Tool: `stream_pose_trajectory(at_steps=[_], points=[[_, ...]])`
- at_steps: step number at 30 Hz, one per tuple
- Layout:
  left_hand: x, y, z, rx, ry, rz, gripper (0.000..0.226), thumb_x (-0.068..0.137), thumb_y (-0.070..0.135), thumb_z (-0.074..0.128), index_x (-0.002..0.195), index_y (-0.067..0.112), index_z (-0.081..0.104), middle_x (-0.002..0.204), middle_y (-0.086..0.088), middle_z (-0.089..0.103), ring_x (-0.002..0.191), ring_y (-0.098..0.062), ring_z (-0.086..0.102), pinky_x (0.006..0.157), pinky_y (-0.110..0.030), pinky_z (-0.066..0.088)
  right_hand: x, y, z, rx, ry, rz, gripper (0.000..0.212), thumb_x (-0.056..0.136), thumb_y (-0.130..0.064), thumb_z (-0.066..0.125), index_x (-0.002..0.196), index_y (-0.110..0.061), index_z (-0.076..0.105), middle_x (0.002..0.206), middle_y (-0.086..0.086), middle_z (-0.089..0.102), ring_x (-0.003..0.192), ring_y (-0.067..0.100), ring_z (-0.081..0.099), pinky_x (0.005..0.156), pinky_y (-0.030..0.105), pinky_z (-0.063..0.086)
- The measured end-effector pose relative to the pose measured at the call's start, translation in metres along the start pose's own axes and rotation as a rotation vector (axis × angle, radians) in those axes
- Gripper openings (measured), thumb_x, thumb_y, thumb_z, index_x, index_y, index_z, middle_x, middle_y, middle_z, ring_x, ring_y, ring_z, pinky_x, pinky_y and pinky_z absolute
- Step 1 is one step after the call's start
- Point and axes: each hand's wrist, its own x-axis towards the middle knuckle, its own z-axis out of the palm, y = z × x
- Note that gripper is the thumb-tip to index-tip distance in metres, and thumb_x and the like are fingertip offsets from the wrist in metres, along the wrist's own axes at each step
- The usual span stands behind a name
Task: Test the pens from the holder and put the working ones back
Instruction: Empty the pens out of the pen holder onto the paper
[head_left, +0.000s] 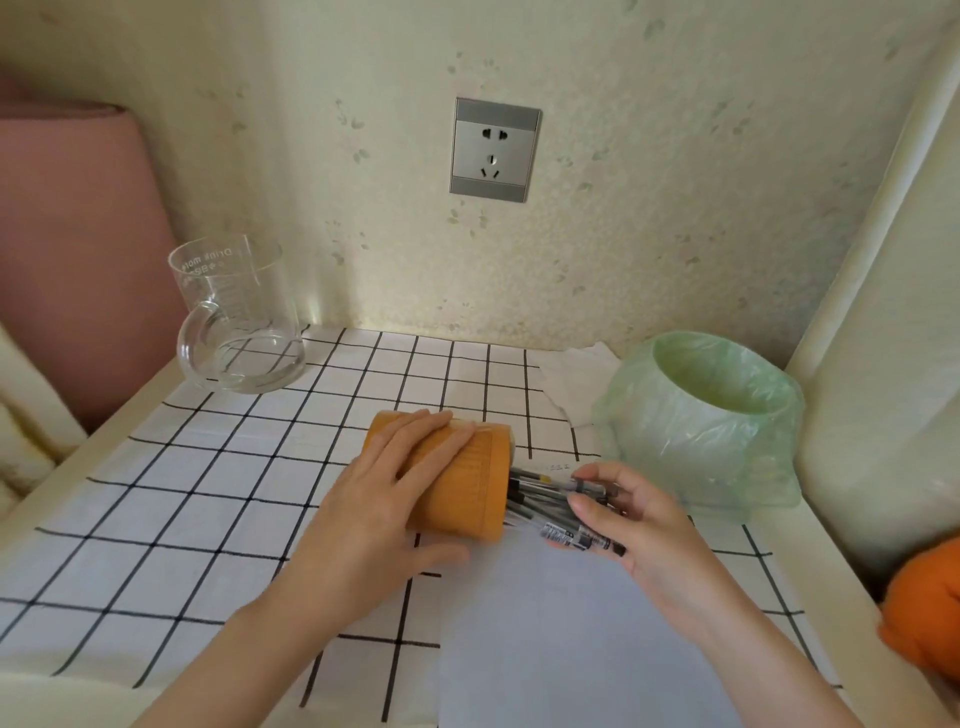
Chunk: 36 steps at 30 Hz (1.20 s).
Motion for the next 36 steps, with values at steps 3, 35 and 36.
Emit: stream_pose_trajectory(at_steps=[3, 35, 36], points=[[0.001, 0.005, -0.007, -0.308, 0.088, -0.134, 0.070, 0.077, 0.062, 0.057, 0.139, 0.040, 0.033, 0.139, 0.027, 0.029, 0.132, 0.006, 0.022, 0.106, -0.011, 0.021, 0.000, 0.002, 0.000, -0.060, -0.008, 0.001, 0.022, 0.081, -0.001, 0.068, 0.101, -0.008, 0.063, 0.100, 0.015, 0.068, 0.092, 0.036, 0.066, 0.091, 0.055, 0.050], [0.001, -0.012, -0.019, -0.863, -0.008, -0.538, 0.101, 0.028, 0.043, 0.086, 0.117, 0.061, 0.039, 0.122, 0.020, 0.045, 0.114, -0.002, 0.046, 0.068, -0.025, 0.056, 0.004, 0.000, -0.001, -0.308, -0.208, -0.134, 0.038, 0.077, 0.005, 0.071, 0.102, -0.023, 0.072, 0.101, -0.001, 0.071, 0.087, 0.016, 0.068, 0.071, 0.037, 0.059], [0.001, -0.013, -0.020, -0.851, -0.004, -0.530, 0.101, 0.028, 0.044, 0.086, 0.116, 0.060, 0.039, 0.123, 0.019, 0.045, 0.113, -0.002, 0.046, 0.069, -0.023, 0.055, 0.004, 0.000, -0.002, -0.308, -0.208, -0.134, 0.037, 0.078, 0.005, 0.070, 0.100, -0.025, 0.072, 0.100, 0.000, 0.071, 0.084, 0.015, 0.068, 0.070, 0.034, 0.058]])
